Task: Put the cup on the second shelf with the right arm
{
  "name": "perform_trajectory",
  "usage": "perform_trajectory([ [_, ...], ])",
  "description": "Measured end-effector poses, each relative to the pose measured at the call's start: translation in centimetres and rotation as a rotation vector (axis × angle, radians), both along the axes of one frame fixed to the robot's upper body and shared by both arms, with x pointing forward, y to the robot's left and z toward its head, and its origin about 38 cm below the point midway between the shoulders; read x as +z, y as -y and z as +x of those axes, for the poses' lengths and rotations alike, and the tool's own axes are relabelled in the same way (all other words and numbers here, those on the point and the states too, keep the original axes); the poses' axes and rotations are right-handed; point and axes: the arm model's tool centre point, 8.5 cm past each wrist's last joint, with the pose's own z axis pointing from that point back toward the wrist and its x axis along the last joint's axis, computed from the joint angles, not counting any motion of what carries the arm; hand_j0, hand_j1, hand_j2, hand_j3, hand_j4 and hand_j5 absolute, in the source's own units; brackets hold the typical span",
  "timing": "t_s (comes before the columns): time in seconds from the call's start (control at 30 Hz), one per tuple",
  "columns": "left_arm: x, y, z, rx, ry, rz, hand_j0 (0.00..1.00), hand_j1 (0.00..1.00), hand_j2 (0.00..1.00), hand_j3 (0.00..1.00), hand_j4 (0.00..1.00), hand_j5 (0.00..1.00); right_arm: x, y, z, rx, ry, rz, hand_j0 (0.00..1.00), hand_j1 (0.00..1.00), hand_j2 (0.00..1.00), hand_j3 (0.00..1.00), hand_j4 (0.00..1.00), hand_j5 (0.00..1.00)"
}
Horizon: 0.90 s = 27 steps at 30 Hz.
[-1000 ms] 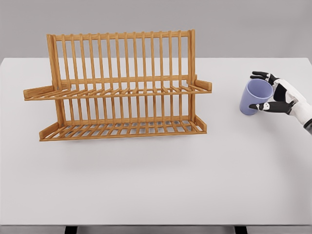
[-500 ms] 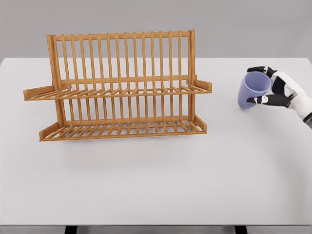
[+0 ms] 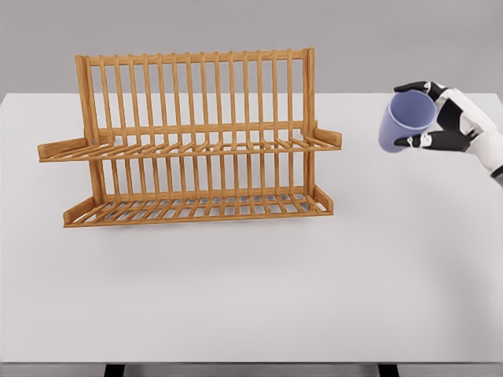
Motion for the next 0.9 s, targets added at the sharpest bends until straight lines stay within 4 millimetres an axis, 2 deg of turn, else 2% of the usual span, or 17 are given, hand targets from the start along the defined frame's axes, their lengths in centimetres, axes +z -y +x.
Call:
perform_trajectory([
  [0.37, 0.0, 0.0, 0.0, 0.0, 0.0, 0.0, 1.0, 1.0, 1.0, 1.0, 1.0, 1.0, 3.4, -1.4, -0.2, 0.047, 0.102, 0.002, 0.67, 0.67, 0.67, 0.67, 0.67, 0.67],
  [0.67, 0.0, 0.0, 0.0, 0.0, 0.0, 0.0, 1.0, 1.0, 1.0, 1.0, 1.0, 1.0, 6.3, -3.4, -0.6, 0.107, 0.196, -0.004, 0.67, 0.67, 0.67, 0.67, 0.67, 0.67],
  [0.9, 0.0, 0.0, 0.0, 0.0, 0.0, 0.0, 1.0, 1.0, 1.0, 1.0, 1.0, 1.0, 7.3, -4.3, -0.9, 0.138, 0.253, -0.004, 0.67, 0.67, 0.67, 0.67, 0.67, 0.67],
])
